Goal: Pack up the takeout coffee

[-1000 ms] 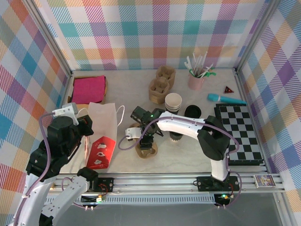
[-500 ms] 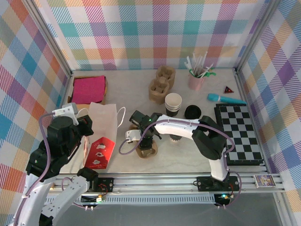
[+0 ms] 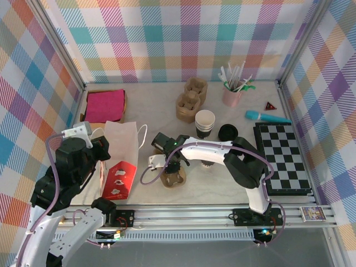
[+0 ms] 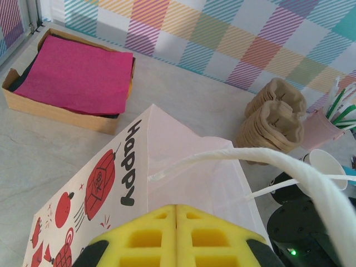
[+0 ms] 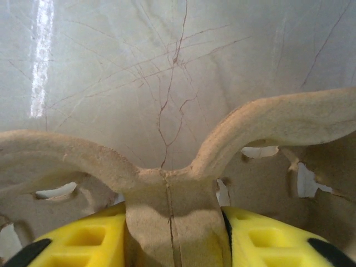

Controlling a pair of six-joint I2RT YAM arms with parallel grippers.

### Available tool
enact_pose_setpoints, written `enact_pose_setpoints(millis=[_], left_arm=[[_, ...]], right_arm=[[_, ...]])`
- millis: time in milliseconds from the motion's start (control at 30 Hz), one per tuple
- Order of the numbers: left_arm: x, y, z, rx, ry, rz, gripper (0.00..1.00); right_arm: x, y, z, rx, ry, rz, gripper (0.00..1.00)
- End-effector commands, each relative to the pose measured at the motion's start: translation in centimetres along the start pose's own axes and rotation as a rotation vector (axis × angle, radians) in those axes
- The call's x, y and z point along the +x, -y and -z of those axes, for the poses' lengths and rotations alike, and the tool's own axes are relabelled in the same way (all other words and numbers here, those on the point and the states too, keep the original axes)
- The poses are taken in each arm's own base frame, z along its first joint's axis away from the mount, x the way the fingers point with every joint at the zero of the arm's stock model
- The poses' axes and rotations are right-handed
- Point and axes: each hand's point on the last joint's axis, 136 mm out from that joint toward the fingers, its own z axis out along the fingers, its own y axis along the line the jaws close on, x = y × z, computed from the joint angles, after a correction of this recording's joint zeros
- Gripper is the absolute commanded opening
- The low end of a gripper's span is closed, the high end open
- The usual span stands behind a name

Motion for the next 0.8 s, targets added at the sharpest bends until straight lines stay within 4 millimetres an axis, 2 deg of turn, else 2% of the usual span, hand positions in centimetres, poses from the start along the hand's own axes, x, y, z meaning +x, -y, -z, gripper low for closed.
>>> enact_pose_setpoints(millis=[0,100,233,400,567,667,767], left_arm=[[-0.5,0.0,0.3,0.009,0.03,0.027,0.0],[-0.5,-0.1,0.3,0.006,0.031,0.027,0.0],[-0.7,0.0,0.3,0.004,0.031,0.019,0.0],[-0.5,0.2,-0.1,0.005,0.022,-0.001,0.0],[0.1,1.4,-1.1,0.054,-0.019,0.002,0.0],[0.6,2.1,-1.7,0.092,-0.043,0.031,0.0],[1.0,2.8,-2.0,0.127,-0.056,0.061,0.0]], right_arm=[[-0.4,-0.5,0.6,-0.009,0.005,0.012,0.35],[-1.1,-0.4,2.2,0.011,0.035,0.003,0.35],[-2.1,0.0,6.6,0.057,0.11,-0.019,0.35],[-1.8,0.8,14.3,0.172,0.2,-0.062,0.38],[-1.2,2.3,23.8,0.297,0.364,-0.178,0.4],[-2.7,2.3,28.9,0.336,0.5,-0.195,0.38],[-4.8,2.4,32.2,0.317,0.615,-0.206,0.37]])
